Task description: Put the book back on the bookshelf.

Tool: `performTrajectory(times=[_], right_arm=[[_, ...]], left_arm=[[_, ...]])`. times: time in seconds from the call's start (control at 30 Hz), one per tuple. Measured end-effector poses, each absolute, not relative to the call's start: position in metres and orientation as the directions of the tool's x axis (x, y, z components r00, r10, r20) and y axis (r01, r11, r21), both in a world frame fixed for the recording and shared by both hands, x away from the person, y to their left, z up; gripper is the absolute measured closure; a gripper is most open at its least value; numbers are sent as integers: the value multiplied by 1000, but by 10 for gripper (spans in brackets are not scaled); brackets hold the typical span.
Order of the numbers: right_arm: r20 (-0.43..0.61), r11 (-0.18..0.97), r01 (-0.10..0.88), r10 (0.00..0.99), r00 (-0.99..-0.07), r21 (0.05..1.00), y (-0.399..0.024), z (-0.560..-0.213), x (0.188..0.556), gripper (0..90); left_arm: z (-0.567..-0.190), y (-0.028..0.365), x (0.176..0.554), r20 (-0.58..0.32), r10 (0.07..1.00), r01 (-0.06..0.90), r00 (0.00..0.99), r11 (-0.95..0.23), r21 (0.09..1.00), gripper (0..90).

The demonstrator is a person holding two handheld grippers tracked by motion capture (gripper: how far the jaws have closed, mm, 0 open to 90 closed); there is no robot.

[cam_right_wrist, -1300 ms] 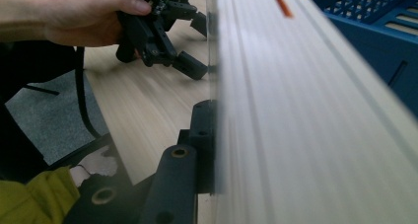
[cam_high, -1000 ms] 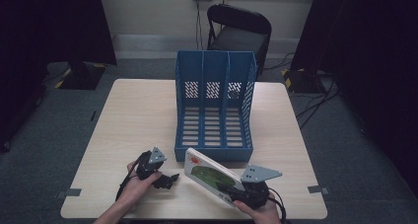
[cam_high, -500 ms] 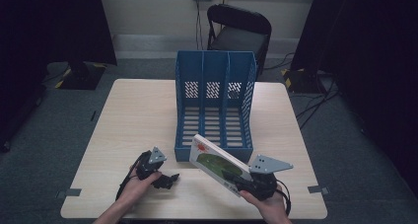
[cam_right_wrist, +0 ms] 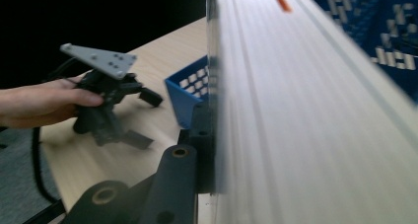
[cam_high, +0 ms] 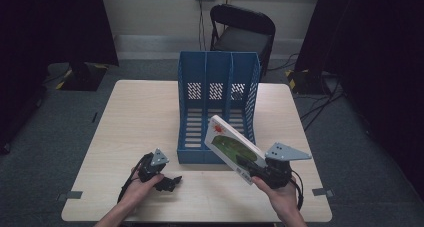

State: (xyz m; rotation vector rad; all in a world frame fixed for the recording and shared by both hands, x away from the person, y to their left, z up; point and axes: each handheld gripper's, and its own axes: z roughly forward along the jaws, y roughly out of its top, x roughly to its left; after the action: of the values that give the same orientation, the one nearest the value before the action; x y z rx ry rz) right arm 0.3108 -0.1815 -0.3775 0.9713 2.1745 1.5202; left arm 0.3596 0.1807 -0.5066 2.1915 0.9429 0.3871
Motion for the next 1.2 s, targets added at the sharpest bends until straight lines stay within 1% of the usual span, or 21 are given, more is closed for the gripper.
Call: performTrajectory(times=[0.23, 0.33, 0.53, 0.57, 0.63, 0.83, 0.97, 1.2], right_arm=[[136, 158, 375, 749, -648, 913, -200, -376, 318, 764], [161, 116, 383, 769, -618, 916, -208, -376, 324, 764], [143, 94, 384, 826, -545, 918, -216, -372, 334, 764], [143, 94, 384, 826, -545, 918, -216, -372, 334, 764], [146, 81, 398, 849, -508, 914, -219, -371, 341, 764], [138, 65, 414, 886, -443, 908, -215, -372, 360, 764], [112, 73, 408, 905, -411, 910, -206, -373, 372, 764], [108, 59, 425, 927, -358, 903, -188, -375, 396, 764]], left_arm=[[-507, 181, 360, -4, 725, 512, 689, -483, 710, 0], [-507, 181, 360, -4, 725, 512, 689, -483, 710, 0], [-507, 181, 360, -5, 725, 513, 688, -482, 711, 0], [-507, 181, 360, -5, 725, 513, 688, -482, 711, 0], [-507, 181, 360, -5, 725, 512, 689, -482, 711, 0], [-507, 181, 360, -5, 725, 512, 689, -482, 711, 0], [-507, 181, 360, -5, 725, 512, 689, -482, 710, 0], [-507, 181, 360, -4, 725, 512, 689, -483, 710, 0]])
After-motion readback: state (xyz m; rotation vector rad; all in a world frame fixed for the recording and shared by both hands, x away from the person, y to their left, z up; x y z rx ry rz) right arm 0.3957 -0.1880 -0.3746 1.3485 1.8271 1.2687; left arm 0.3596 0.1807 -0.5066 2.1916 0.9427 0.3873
